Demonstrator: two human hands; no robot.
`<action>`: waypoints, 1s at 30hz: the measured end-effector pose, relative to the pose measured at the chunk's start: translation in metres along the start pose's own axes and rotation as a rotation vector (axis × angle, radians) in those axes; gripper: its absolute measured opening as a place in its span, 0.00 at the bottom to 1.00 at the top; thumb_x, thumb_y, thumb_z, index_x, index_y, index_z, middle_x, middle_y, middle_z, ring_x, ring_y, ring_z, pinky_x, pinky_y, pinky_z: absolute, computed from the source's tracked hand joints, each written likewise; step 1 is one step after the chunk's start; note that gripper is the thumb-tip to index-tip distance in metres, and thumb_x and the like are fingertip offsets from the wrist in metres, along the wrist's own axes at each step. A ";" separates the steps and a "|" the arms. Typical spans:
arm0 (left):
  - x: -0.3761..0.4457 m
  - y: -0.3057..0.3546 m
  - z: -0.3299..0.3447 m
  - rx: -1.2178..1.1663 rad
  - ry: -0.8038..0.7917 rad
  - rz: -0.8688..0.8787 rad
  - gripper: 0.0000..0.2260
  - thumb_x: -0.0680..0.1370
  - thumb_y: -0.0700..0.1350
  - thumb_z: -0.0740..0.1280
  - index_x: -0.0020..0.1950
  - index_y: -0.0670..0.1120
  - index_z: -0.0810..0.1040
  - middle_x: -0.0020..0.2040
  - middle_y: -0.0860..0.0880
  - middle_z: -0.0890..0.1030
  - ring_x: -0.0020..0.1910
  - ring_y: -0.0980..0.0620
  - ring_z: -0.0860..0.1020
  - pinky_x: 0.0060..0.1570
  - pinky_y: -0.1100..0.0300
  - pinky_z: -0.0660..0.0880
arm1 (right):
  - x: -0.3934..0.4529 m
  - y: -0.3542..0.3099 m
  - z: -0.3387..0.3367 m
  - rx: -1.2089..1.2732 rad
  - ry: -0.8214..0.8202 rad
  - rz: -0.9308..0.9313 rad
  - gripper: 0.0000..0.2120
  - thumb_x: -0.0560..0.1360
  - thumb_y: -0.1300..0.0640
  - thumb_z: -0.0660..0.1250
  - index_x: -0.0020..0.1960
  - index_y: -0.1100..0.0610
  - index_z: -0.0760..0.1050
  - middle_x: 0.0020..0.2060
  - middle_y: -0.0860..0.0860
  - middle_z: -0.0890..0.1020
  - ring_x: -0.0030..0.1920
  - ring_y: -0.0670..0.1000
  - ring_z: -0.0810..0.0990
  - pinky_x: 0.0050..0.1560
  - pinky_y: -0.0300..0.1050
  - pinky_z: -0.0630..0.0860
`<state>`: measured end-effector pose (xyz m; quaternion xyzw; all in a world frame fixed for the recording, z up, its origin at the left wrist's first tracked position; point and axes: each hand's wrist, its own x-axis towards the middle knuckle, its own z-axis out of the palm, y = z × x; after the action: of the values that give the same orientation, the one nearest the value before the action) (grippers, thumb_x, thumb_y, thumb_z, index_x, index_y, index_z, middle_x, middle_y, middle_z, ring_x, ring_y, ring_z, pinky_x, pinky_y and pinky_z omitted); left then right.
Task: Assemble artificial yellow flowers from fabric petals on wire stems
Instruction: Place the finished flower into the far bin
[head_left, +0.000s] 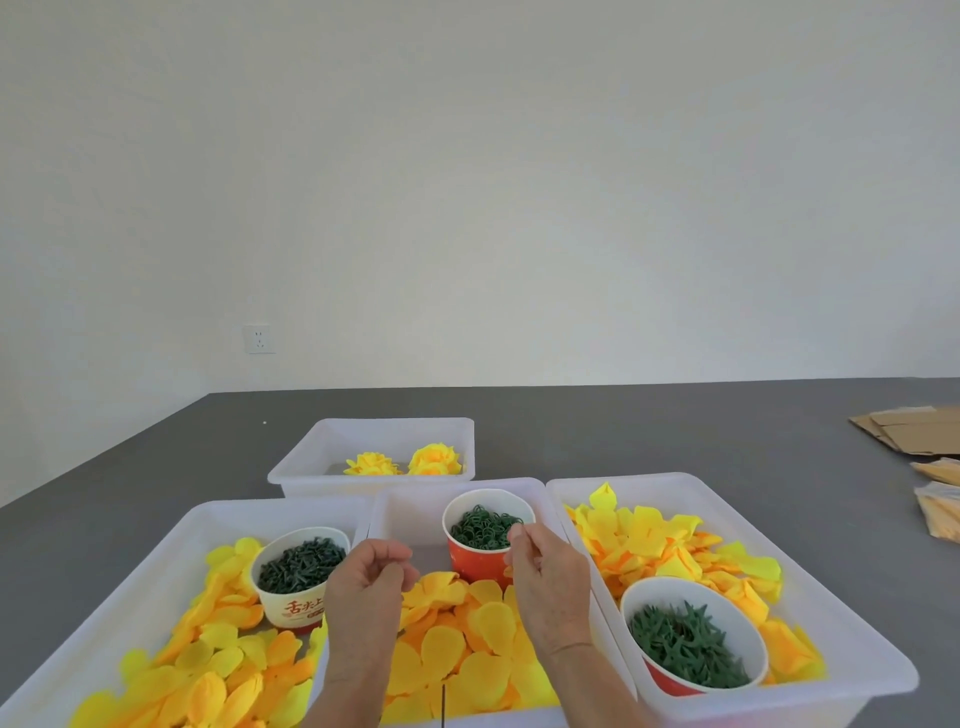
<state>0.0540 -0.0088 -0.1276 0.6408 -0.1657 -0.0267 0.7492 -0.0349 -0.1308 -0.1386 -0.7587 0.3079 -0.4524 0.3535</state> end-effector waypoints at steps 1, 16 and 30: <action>0.000 -0.001 0.000 0.008 -0.003 0.002 0.13 0.71 0.26 0.59 0.37 0.40 0.78 0.28 0.44 0.77 0.31 0.48 0.72 0.34 0.58 0.69 | -0.001 0.000 0.000 0.003 -0.001 0.002 0.16 0.79 0.54 0.60 0.37 0.62 0.75 0.31 0.56 0.80 0.36 0.56 0.78 0.40 0.52 0.74; 0.003 -0.002 0.004 0.042 0.002 -0.018 0.12 0.71 0.27 0.60 0.37 0.40 0.78 0.28 0.43 0.78 0.32 0.47 0.74 0.36 0.58 0.71 | 0.000 -0.008 0.002 0.031 -0.044 -0.030 0.13 0.79 0.55 0.62 0.41 0.61 0.78 0.36 0.54 0.82 0.38 0.53 0.77 0.40 0.45 0.75; -0.017 0.032 -0.008 0.079 -0.116 0.085 0.13 0.72 0.26 0.59 0.38 0.40 0.78 0.26 0.47 0.78 0.29 0.54 0.75 0.33 0.62 0.71 | -0.015 -0.040 -0.034 0.179 -0.156 -0.074 0.11 0.72 0.62 0.70 0.32 0.52 0.76 0.28 0.45 0.80 0.34 0.45 0.79 0.40 0.36 0.75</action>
<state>0.0351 0.0086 -0.1007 0.6595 -0.2366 -0.0255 0.7130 -0.0656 -0.1051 -0.1018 -0.7680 0.2095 -0.4303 0.4256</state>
